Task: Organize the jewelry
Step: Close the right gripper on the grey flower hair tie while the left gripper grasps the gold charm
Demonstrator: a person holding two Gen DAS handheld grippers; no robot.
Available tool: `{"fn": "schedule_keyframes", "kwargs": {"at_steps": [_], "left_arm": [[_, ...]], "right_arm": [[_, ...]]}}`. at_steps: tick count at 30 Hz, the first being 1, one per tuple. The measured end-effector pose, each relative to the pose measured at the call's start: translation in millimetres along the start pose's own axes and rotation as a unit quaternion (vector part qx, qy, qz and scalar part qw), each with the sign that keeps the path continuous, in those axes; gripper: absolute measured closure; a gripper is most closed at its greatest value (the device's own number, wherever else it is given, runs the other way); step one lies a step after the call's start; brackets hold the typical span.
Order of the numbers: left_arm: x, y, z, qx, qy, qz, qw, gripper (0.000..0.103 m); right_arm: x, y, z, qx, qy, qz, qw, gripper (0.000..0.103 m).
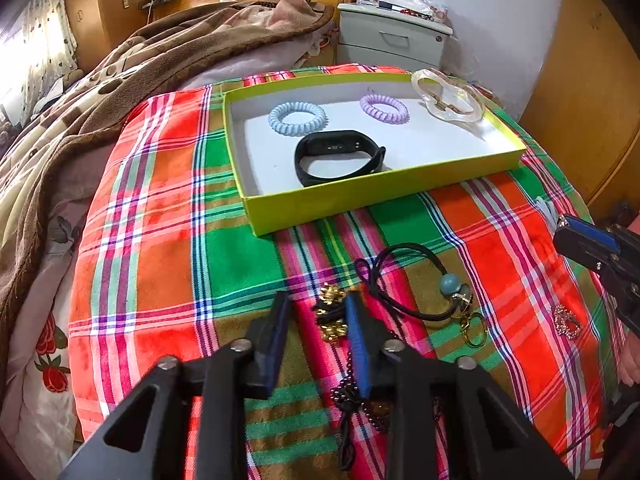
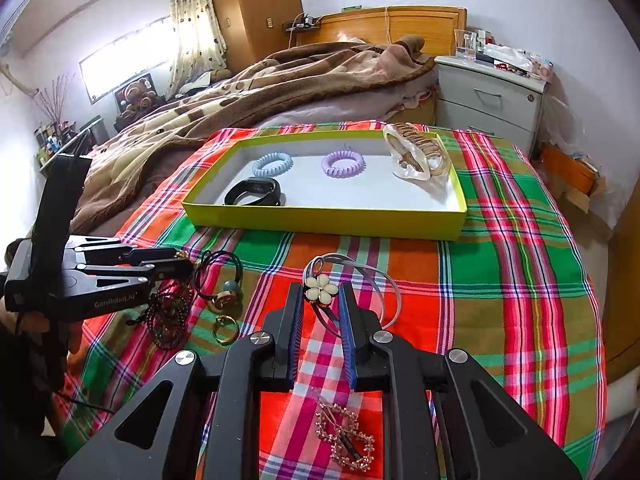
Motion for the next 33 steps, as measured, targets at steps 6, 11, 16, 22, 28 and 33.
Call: {"fn": "schedule_keyframes", "kwargs": {"at_steps": [6,11,16,22,28,33], "left_arm": [[-3,1,0,0.0,0.003,-0.009,1.0,0.087],[-5,2,-2,-0.001,0.009,-0.018,0.9998,0.087],[-7,2,-6,0.002,0.011,-0.023,0.9997,0.087],[-12,-2,-16,0.015,0.013,-0.028,0.9994,0.087],[-18,-9,-29,0.032,0.012,-0.032,0.9989,0.087],[-20,-15,-41,0.045,0.021,-0.037,0.9981,0.087]], "right_arm": [[-4,-2,0,0.001,0.001,-0.005,1.0,0.085],[-6,-3,-1,0.002,0.004,-0.007,1.0,0.085],[-8,-4,-2,0.004,0.005,-0.009,1.0,0.085],[-12,-7,-4,0.007,0.008,-0.014,1.0,0.085],[-16,-12,-8,0.014,0.009,-0.017,1.0,0.085],[-18,-20,-12,0.022,0.01,-0.023,0.999,0.085]]}}
Point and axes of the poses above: each gripper's, at about its wrist camera, not at the fingertips, and z roughly the way its jaws point, x to its right, y to its underside, the point moved 10 cm from there along z, roughly the way its jaws point, and after that the axes turned 3 degrees about -y, right-handed, at the moved point
